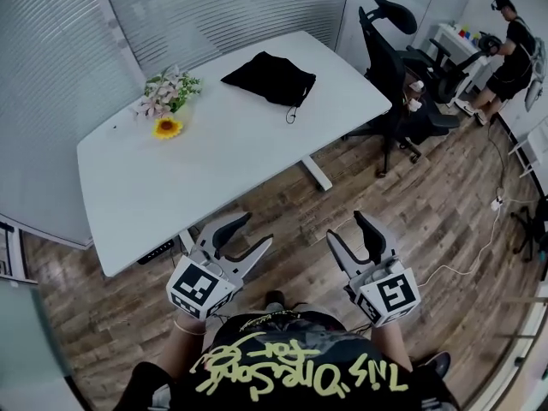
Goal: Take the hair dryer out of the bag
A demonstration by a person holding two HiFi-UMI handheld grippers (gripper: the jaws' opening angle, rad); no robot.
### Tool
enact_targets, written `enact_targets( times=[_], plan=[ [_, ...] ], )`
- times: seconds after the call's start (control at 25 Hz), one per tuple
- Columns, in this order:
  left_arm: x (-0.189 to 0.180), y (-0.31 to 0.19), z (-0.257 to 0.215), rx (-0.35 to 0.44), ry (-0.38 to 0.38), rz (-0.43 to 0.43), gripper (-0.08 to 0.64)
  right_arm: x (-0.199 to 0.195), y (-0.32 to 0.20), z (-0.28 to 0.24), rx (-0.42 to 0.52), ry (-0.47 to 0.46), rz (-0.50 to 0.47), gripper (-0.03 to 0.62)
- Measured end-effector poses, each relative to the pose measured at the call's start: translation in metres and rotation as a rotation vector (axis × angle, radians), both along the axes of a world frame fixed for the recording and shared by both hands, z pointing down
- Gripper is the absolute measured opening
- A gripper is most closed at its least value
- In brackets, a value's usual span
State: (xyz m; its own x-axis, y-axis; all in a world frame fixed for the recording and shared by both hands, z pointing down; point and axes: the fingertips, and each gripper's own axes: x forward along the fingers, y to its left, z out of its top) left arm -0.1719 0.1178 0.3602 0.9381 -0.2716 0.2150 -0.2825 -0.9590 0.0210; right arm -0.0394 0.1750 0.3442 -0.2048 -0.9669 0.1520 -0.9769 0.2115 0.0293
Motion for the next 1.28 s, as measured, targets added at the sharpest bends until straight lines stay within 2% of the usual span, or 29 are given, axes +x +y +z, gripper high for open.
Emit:
enact_targets(
  times=[0.24, 0.56, 0.8, 0.96, 1.28],
  plan=[
    [0.008, 0.000, -0.005, 0.016, 0.012, 0.039, 0.212, 0.018, 0.011, 0.006, -0.021, -0.009, 0.066, 0.238],
    [0.005, -0.002, 0.004, 0.002, 0.002, 0.072, 0.212, 0.009, 0.021, 0.018, -0.044, -0.019, 0.105, 0.238],
    [0.014, 0.000, 0.002, 0.003, 0.006, 0.090, 0.212, 0.027, 0.030, 0.019, -0.050, -0.031, 0.160, 0.238],
    [0.013, -0.009, 0.009, -0.004, -0.007, 0.070, 0.212, 0.031, 0.019, 0.024, -0.053, -0.030, 0.147, 0.238],
    [0.014, -0.051, 0.019, -0.019, -0.019, -0.030, 0.212, 0.047, -0.030, 0.029, -0.051, -0.024, 0.080, 0.238]
  ],
)
